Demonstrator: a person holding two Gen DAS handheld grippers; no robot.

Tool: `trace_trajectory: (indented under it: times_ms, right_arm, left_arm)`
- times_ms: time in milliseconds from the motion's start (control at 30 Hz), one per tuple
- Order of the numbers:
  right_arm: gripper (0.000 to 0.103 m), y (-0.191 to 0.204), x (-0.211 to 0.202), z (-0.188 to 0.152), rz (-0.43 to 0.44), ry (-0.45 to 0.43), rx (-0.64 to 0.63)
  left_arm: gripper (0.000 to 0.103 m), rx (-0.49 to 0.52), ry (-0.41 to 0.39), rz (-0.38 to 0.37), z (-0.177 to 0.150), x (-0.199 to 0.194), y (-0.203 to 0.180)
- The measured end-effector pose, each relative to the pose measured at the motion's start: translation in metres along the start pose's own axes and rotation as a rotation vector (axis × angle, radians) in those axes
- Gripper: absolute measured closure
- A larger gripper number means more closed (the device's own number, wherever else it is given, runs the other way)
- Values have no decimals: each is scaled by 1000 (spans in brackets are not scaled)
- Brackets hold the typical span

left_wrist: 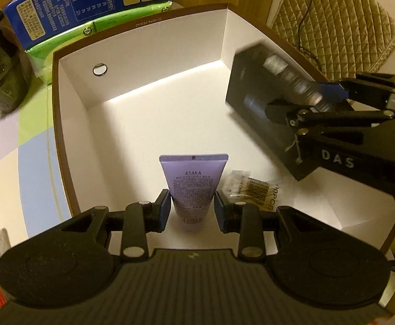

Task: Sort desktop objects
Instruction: 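Release the purple tube and black box into the white box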

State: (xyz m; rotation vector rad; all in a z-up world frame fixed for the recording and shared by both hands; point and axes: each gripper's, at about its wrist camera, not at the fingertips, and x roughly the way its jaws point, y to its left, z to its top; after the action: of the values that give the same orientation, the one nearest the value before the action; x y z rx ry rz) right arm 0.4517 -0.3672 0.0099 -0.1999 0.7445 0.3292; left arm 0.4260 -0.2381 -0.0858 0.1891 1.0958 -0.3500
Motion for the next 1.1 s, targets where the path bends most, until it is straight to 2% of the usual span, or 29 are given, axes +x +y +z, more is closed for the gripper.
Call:
trace_trajectory:
  times_ms: [467, 733, 1033, 1100]
  right_arm:
    - [57, -9, -13, 4, 41, -45, 83]
    - [55, -6, -18, -2, 72, -30, 87]
    - [51, -2, -25, -7, 86, -20, 84]
    - [46, -1, -29, -7, 89, -22, 85]
  left_arm:
    - [73, -9, -9, 6, 15, 6, 2]
    - [72, -14, -9, 16, 13, 3, 6]
    - [65, -24, -34, 29, 12, -10, 7]
    - [57, -30, -37, 35, 11, -13, 7]
